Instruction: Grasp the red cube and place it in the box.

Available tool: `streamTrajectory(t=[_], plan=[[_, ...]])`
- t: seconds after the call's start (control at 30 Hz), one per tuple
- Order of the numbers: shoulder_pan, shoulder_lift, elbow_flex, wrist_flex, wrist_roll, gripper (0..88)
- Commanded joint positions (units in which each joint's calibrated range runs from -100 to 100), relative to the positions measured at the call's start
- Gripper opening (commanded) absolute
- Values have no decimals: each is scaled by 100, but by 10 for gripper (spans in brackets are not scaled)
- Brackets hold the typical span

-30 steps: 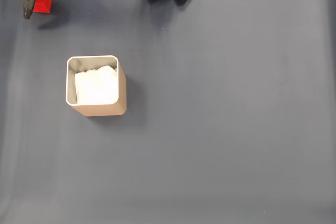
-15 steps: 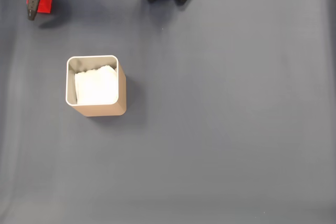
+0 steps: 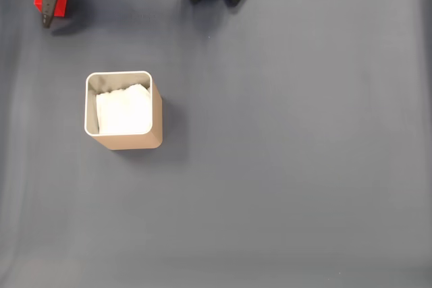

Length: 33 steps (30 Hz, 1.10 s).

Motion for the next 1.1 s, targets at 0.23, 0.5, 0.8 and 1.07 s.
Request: streamTrajectory(t=[0.23,0.5,0.8,1.07], plan=[[-104,-159,68,-268,49,364],[-125,-176,68,-342,93,286],[-132,-193,59,-383,117,200],[-132,-193,32,-407,122,181]])
